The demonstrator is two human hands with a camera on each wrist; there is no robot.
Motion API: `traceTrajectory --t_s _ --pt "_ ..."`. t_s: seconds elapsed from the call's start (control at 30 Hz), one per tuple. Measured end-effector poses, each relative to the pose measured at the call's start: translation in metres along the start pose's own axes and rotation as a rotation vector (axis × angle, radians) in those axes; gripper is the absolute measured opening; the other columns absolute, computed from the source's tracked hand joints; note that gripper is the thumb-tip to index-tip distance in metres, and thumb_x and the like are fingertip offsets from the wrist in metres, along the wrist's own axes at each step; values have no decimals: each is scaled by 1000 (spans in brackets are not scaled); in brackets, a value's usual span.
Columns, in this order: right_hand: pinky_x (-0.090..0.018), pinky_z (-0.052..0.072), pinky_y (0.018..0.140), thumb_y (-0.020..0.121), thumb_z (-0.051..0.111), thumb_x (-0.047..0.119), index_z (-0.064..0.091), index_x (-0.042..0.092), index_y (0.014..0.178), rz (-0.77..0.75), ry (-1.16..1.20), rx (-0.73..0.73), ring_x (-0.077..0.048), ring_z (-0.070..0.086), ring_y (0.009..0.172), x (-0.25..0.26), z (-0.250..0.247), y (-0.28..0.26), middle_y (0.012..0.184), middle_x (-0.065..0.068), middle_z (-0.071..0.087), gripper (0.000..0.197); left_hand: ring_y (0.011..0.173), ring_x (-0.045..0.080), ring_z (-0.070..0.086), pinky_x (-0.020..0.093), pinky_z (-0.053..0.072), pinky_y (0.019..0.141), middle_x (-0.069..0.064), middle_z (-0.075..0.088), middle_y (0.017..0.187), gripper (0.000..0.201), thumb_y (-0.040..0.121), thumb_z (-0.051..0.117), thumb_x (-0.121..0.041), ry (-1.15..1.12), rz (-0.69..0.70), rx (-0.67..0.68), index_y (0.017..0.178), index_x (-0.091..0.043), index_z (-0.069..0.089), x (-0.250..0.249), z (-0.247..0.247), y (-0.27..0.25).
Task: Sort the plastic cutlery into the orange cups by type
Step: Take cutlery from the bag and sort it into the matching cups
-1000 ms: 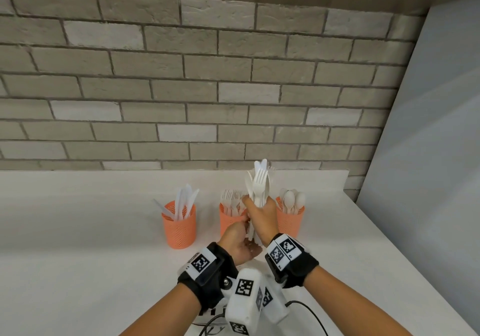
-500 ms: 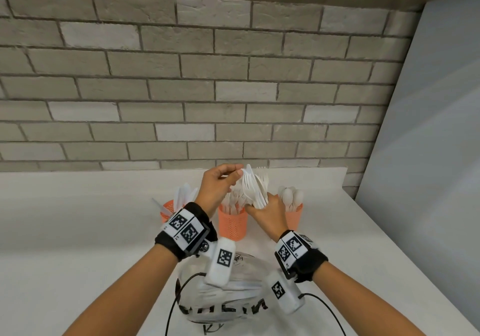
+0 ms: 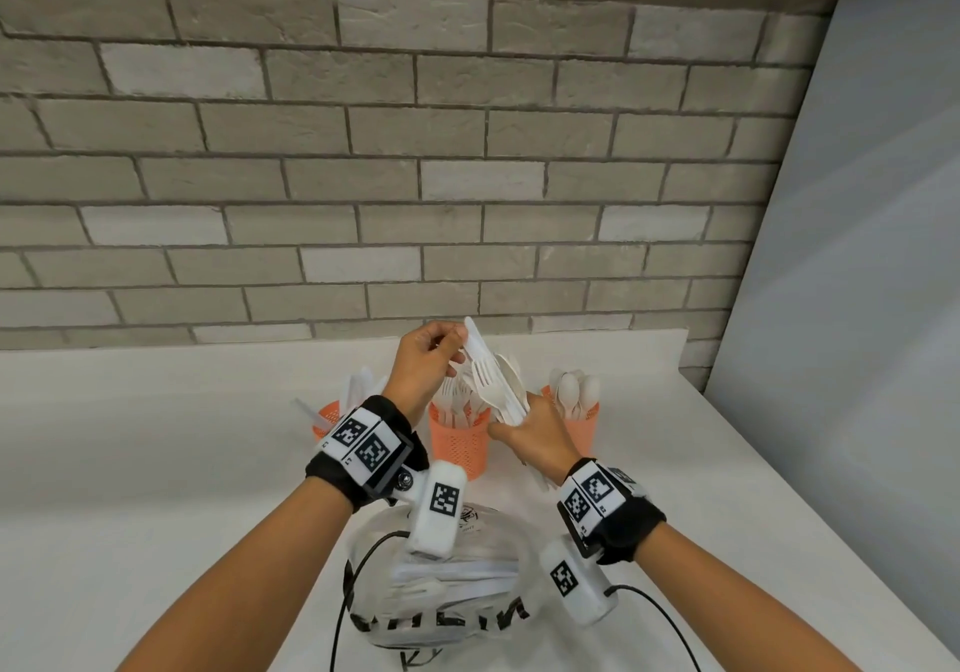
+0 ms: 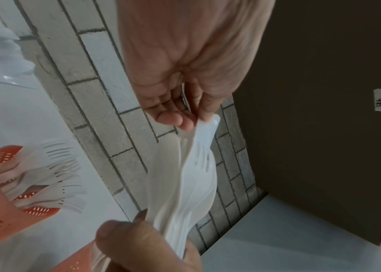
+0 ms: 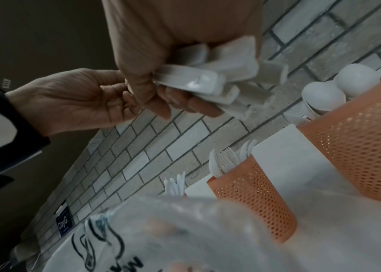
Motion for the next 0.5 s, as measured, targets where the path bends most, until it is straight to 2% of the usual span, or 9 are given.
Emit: traceTrajectory --t_s 0.1,0.17,0.23,0.37,0.43,0.5 --pt "-18 31 35 78 61 1 51 17 66 61 21 28 -4 40 36 -1 -2 -2 53 3 46 23 64 8 53 13 44 52 -1 57 76 14 94 50 -12 -44 18 -28 83 -17 57 0 0 0" --pt "-20 29 36 79 59 -1 49 15 66 111 71 53 -8 36 35 -3 -3 -3 52 0 43 23 66 9 54 15 45 57 0 59 79 6 92 53 -11 -33 18 16 91 -14 58 2 1 0" --pt "-20 28 37 80 58 -3 48 13 67 164 121 104 -8 34 34 -4 -4 -4 50 -1 42 22 68 10 54 17 45 61 2 60 81 11 89 56 -6 5 13 66 99 -9 59 4 2 0" --pt "-18 29 36 81 56 -5 48 11 68 237 232 240 -7 34 32 -8 -4 -5 38 6 41 22 70 9 54 13 48 60 1 60 81 12 89 57 -4 30 32 57 100 -8 60 1 3 -1" --pt "-18 31 37 82 55 -5 49 11 68 260 284 292 -7 34 32 -9 -5 -5 38 6 40 23 77 10 56 19 50 69 3 61 88 14 88 59 -6 49 77 14 100 -12 61 0 4 0" --pt "-18 32 38 84 54 -5 48 12 67 287 330 336 -7 34 32 -9 -5 -3 38 6 40 24 86 15 58 30 51 83 8 62 97 13 86 61 -6 91 126 -16 98 -12 63 -1 4 3"
Point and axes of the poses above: each hand's wrist, its own y-axis towards the middle knuckle, its own z-axis out of the palm, x = y × z, the point moved 2 cm from there along y, towards the middle knuckle
